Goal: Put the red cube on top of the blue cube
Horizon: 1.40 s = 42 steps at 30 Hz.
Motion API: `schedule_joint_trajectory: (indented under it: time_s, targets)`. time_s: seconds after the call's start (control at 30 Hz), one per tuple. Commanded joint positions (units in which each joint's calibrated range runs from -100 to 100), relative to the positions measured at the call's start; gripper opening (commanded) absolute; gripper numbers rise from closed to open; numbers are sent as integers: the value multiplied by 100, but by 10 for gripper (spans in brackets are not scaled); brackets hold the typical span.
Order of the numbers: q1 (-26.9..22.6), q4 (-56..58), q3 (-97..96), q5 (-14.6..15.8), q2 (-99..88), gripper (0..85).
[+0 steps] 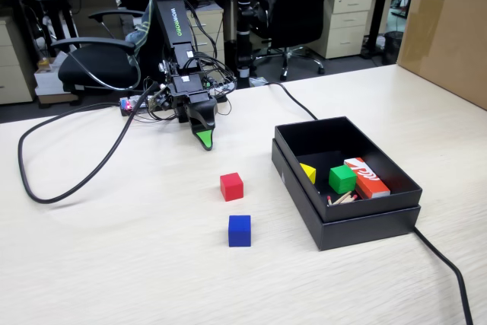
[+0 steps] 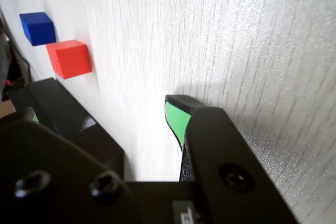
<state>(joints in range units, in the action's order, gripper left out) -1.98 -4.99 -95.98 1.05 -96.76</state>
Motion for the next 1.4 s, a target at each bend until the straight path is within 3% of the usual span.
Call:
schedule_joint_trajectory:
  time_s: [0.0, 1.0, 1.37]
  targets:
    - [15, 98, -75, -5, 9, 488]
    - [59, 201, 43, 73, -140, 477]
    - [-107, 2240, 2273, 186, 319, 477]
